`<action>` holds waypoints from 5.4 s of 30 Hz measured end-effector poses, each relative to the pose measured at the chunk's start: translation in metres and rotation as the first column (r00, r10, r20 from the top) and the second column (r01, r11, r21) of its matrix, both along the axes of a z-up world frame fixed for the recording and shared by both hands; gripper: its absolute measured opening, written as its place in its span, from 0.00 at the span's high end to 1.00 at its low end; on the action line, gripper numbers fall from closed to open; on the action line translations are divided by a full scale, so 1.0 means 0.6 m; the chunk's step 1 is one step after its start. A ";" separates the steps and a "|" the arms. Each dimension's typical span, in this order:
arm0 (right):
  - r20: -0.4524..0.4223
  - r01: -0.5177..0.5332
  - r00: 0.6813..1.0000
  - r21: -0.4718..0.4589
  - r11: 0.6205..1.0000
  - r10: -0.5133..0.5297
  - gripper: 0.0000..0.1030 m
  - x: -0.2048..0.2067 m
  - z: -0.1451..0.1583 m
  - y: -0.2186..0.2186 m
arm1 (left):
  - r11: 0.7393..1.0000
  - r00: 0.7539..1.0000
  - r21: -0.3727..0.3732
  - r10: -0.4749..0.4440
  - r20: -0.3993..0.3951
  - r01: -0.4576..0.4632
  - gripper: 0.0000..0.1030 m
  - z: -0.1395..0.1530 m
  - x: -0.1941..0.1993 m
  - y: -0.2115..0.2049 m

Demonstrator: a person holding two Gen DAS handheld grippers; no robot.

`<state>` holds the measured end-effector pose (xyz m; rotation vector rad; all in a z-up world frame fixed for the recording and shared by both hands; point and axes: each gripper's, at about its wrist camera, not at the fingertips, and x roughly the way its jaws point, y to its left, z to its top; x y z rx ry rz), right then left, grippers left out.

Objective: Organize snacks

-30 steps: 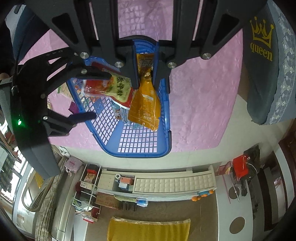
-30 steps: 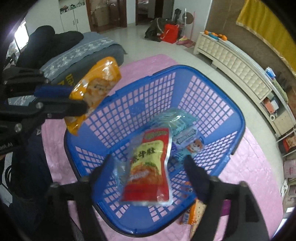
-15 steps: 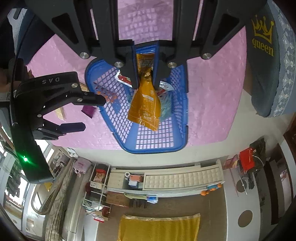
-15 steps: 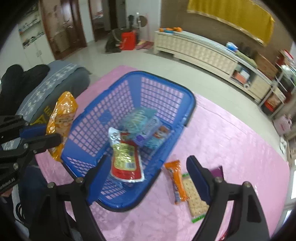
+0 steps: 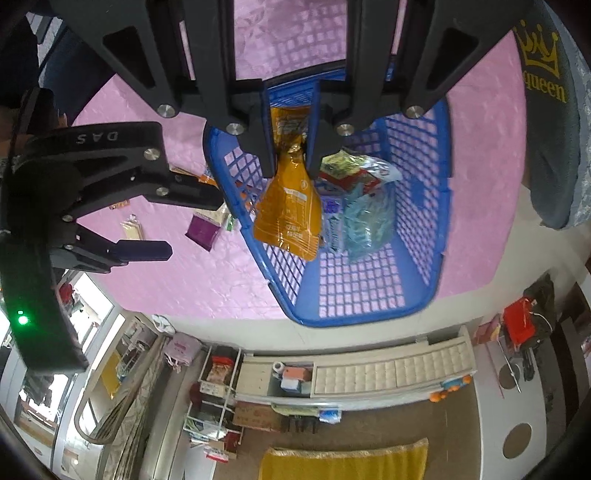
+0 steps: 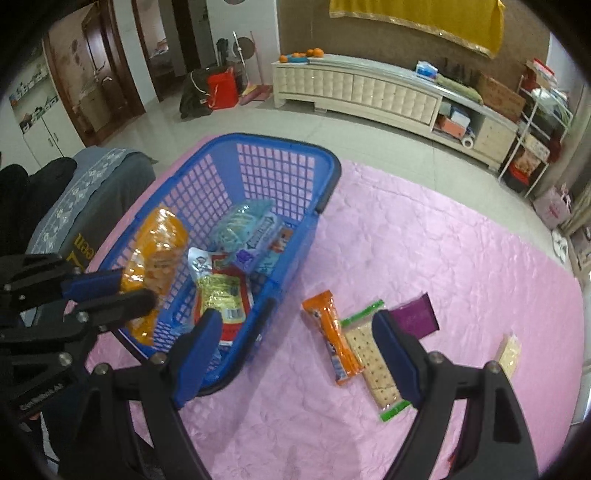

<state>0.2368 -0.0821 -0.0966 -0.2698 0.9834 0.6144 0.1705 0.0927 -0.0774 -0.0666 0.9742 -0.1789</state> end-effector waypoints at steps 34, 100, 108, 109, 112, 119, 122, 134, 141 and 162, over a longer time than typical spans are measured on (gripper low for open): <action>0.097 0.072 0.992 0.068 0.995 -0.079 0.16 -0.050 0.052 -0.095 | 0.997 0.996 0.052 -0.055 0.076 0.051 0.25 0.044 -0.031 -0.063; -0.191 0.372 0.893 -0.195 0.908 -0.407 0.22 0.052 -0.225 -0.421 | 1.000 0.951 0.026 -0.001 -0.310 0.010 0.23 -0.179 0.095 -0.260; -0.173 0.297 0.929 -0.186 0.937 -0.328 0.64 0.020 -0.200 -0.401 | 1.000 0.947 0.002 -0.006 -0.322 0.007 0.23 -0.189 0.074 -0.260; -0.173 0.296 0.929 -0.181 0.938 -0.326 0.65 0.018 -0.200 -0.398 | 1.000 0.947 0.002 -0.009 -0.321 0.010 0.23 -0.190 0.071 -0.260; -0.178 0.293 0.931 -0.163 0.942 -0.320 0.68 0.005 -0.198 -0.397 | 1.000 0.947 0.000 -0.008 -0.321 0.009 0.23 -0.189 0.067 -0.259; -0.215 0.269 0.933 -0.113 0.956 -0.288 0.69 -0.024 -0.191 -0.391 | 1.000 0.957 -0.001 0.009 -0.290 -0.009 0.23 -0.171 0.075 -0.245; -0.207 0.258 0.940 -0.088 0.962 -0.271 0.69 -0.031 -0.182 -0.378 | 1.000 0.958 0.010 0.022 -0.285 -0.020 0.23 -0.164 0.087 -0.240; -0.170 0.197 0.967 0.016 0.980 -0.192 0.68 -0.010 -0.125 -0.344 | 0.991 0.942 0.039 0.136 -0.306 -0.130 0.24 -0.181 0.138 -0.229; -0.192 0.191 0.965 0.046 0.981 -0.179 0.68 -0.001 -0.142 -0.344 | 0.973 0.922 0.058 0.231 -0.311 -0.224 0.40 -0.203 0.161 -0.211; -0.192 0.183 0.966 0.050 0.982 -0.170 0.68 -0.011 -0.120 -0.319 | 0.995 0.965 -0.015 0.094 -0.245 -0.101 0.78 -0.174 0.078 -0.239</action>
